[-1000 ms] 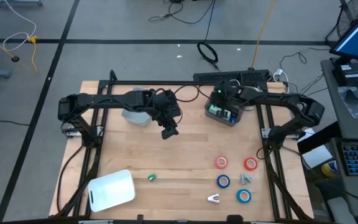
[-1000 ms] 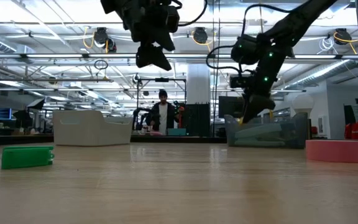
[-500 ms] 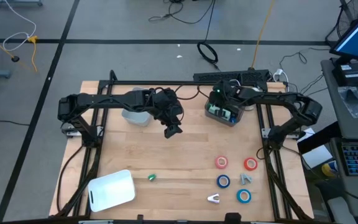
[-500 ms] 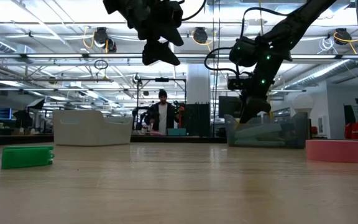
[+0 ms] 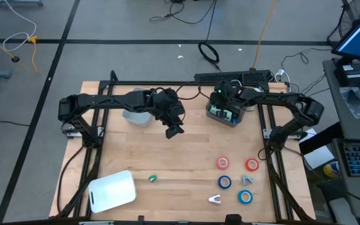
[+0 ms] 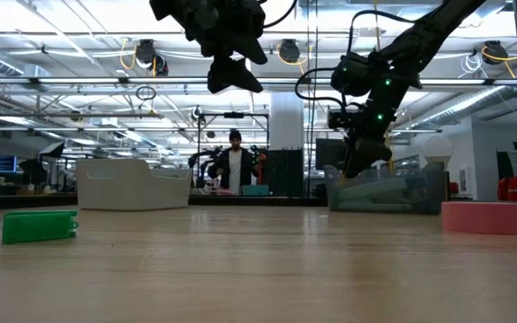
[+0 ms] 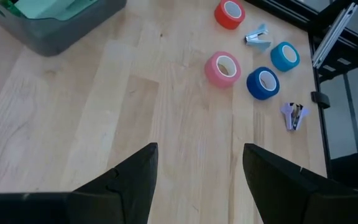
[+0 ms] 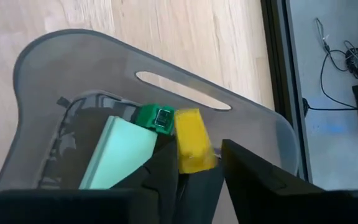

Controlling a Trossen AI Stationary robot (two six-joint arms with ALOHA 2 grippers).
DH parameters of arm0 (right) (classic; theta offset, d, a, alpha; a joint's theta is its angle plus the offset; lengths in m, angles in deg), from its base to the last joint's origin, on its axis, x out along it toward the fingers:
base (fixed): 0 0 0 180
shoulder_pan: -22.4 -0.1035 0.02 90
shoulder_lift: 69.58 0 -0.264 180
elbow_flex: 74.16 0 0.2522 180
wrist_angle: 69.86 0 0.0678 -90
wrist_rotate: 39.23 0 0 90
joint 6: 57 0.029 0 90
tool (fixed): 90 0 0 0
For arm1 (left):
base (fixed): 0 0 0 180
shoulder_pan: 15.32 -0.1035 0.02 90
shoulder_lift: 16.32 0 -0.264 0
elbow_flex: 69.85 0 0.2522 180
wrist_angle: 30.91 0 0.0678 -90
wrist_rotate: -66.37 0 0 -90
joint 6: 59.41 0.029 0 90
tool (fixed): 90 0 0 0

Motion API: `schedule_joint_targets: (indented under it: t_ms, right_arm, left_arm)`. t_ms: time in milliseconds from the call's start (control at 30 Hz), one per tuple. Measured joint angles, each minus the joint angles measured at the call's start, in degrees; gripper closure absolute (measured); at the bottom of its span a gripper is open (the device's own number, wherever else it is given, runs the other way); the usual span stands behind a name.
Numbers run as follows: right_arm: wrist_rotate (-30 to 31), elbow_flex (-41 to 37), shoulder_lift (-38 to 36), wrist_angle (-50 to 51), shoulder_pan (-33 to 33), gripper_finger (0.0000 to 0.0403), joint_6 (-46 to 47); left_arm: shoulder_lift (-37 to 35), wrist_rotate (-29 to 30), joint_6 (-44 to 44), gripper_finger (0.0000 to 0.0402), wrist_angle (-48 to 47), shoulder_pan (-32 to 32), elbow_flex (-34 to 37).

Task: Pick and place Stapler, Stapler remover, tape
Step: Put the small yellow stapler into the black bin, then put the small green stapler into the black bin

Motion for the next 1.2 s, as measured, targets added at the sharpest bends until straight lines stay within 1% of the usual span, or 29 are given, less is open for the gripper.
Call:
schedule_joint_targets:
  t_ms: [100,267,367,500,567,700,800,933,1033,1200]
  right_arm:
    - [1.52,0.00,0.00,-0.42,0.00,0.0265,-0.07]
    - [4.43,-0.02,-1.58,-0.20,-0.39,0.0268,0.25]
    - [4.38,-0.02,-5.12,0.14,-1.63,0.0277,3.11]
    - [4.03,-0.04,-12.86,1.88,-4.49,0.0293,9.03]
    - [2.23,-0.04,-17.15,2.80,-6.11,0.0301,12.42]
    - [-4.48,-0.04,-25.44,3.93,-8.32,0.0308,18.48]
    - [-9.03,-0.04,-30.85,4.66,-9.38,0.0308,22.72]
    - [-14.00,-0.04,-36.38,6.11,-10.66,0.0303,26.77]
    - [-15.47,-0.04,-39.40,8.01,-11.78,0.0303,27.86]
    - [-15.47,-0.04,-42.66,10.84,-13.32,0.0305,28.48]
  left_arm:
    - [0.00,0.00,0.00,0.0167,-0.09,0.00,0.00]
    - [0.00,0.00,0.00,0.0167,-0.15,0.00,0.00]
    - [0.00,0.00,-0.02,0.0167,-0.75,0.21,0.00]
    - [0.00,0.28,0.18,0.0167,-4.58,1.53,0.00]
    - [0.00,1.90,0.48,0.0167,-7.92,2.99,0.00]
    - [0.00,7.20,1.63,0.0167,-15.51,7.42,0.00]
    - [0.00,8.95,3.46,0.0167,-19.97,11.16,0.02]
    - [-0.03,10.01,3.82,0.0167,-22.66,15.70,0.53]
    - [-0.04,9.97,0.02,0.0167,-22.59,18.75,2.52]
    - [-0.04,9.94,-12.13,0.0167,-21.53,22.81,7.27]
